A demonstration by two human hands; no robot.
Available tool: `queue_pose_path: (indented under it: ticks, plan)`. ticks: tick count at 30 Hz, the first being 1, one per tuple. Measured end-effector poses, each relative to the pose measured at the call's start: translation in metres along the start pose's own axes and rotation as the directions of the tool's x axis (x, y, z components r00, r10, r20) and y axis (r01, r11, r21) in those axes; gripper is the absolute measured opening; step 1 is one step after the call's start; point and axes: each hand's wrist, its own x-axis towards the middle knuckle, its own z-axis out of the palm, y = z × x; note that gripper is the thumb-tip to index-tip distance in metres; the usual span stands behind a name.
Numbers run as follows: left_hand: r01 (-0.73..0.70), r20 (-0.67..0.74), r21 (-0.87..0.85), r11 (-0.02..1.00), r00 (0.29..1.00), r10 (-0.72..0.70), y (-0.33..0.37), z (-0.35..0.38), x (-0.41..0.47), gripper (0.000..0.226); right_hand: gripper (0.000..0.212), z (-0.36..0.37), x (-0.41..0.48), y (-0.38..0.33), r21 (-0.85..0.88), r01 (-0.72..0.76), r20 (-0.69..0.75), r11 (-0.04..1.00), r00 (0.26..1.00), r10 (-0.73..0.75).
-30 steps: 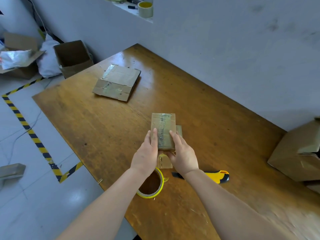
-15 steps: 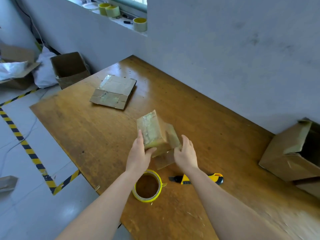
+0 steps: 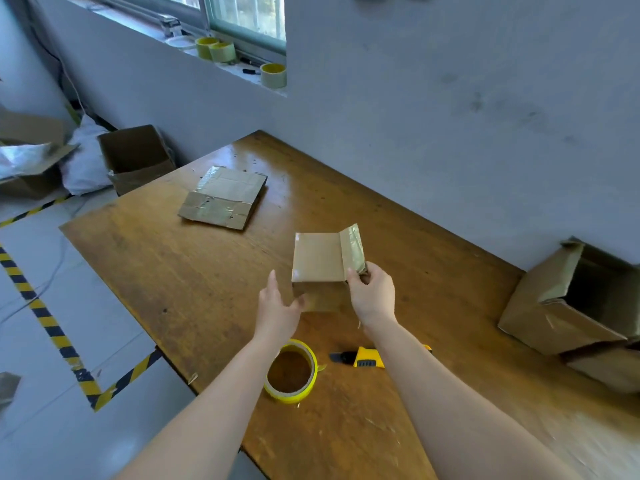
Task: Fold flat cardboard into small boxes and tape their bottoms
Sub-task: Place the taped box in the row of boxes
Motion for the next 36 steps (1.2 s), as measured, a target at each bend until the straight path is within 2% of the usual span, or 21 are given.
queue_pose_path:
  ticks: [2,3,4,5,8,11,13,14,16,19,23,25,27,28,32,36]
  plan:
    - [-0.179,-0.059,0.159,0.971,0.98,0.19,0.01,0.004,-0.011,0.077,0.017,-0.005,-0.007,-0.002,-0.138,0.081,-0.051,0.987,0.995,-0.089]
    - [-0.29,-0.035,0.184,0.939,0.953,0.301,0.016,0.006,-0.017,0.07,0.018,-0.007,-0.009,-0.001,-0.212,0.11,-0.073,0.971,0.989,-0.129]
    - [-0.37,0.02,0.15,0.917,0.928,0.372,0.02,0.01,-0.02,0.062,0.018,-0.008,-0.012,0.0,-0.275,0.135,-0.081,0.952,0.983,-0.163]
    - [-0.386,0.095,0.07,0.92,0.92,0.379,0.025,0.014,-0.024,0.053,0.017,-0.009,-0.015,0.0,-0.325,0.155,-0.071,0.933,0.98,-0.188]
    - [-0.165,0.267,-0.196,0.967,0.94,0.214,0.039,0.022,-0.033,0.039,0.026,-0.012,-0.024,0.005,-0.41,0.206,0.034,0.889,0.977,-0.21]
    - [-0.041,0.36,-0.177,0.983,0.927,0.103,0.039,0.024,-0.034,0.051,0.026,-0.013,-0.032,0.01,-0.371,0.253,0.256,0.894,0.953,-0.164]
    - [-0.061,0.333,-0.083,0.995,0.939,0.086,0.035,0.023,-0.029,0.046,0.02,-0.012,-0.036,0.012,-0.304,0.243,0.332,0.921,0.933,-0.136]
    - [-0.09,0.293,-0.03,0.995,0.951,0.095,0.034,0.023,-0.024,0.041,0.021,-0.011,-0.037,0.013,-0.283,0.229,0.316,0.931,0.939,-0.135]
    - [-0.125,0.243,0.026,0.992,0.963,0.115,0.033,0.023,-0.014,0.031,0.024,-0.01,-0.033,0.014,-0.275,0.201,0.197,0.94,0.969,-0.15]
    - [-0.142,0.272,0.029,0.989,0.954,0.129,0.04,0.027,-0.003,0.023,0.021,-0.007,-0.02,0.014,-0.435,0.199,-0.016,0.878,0.973,-0.229]
    - [-0.183,0.31,0.024,0.983,0.936,0.167,0.051,0.03,0.019,0.022,0.037,-0.007,-0.002,0.009,-0.52,-0.001,-0.238,0.854,0.96,-0.144]
    - [-0.232,0.322,0.049,0.971,0.925,0.204,0.055,0.031,0.034,0.016,0.042,-0.012,0.007,0.008,-0.466,-0.141,-0.322,0.874,0.947,-0.019]
    - [-0.288,0.339,0.099,0.953,0.91,0.24,0.06,0.035,0.049,0.011,0.036,-0.02,0.014,0.01,-0.377,-0.231,-0.357,0.897,0.93,0.089]
    - [-0.331,0.345,0.136,0.934,0.899,0.269,0.064,0.04,0.054,0.016,0.031,-0.024,0.016,0.013,-0.343,-0.25,-0.364,0.906,0.924,0.117]
    - [-0.495,0.412,0.252,0.831,0.832,0.37,0.086,0.068,0.061,0.03,0.023,-0.044,0.019,0.021,-0.213,-0.264,-0.45,0.941,0.881,0.145]
    - [-0.599,0.524,0.26,0.758,0.746,0.41,0.112,0.101,0.056,0.028,0.029,-0.077,0.023,0.028,-0.172,-0.294,-0.509,0.94,0.844,0.17]
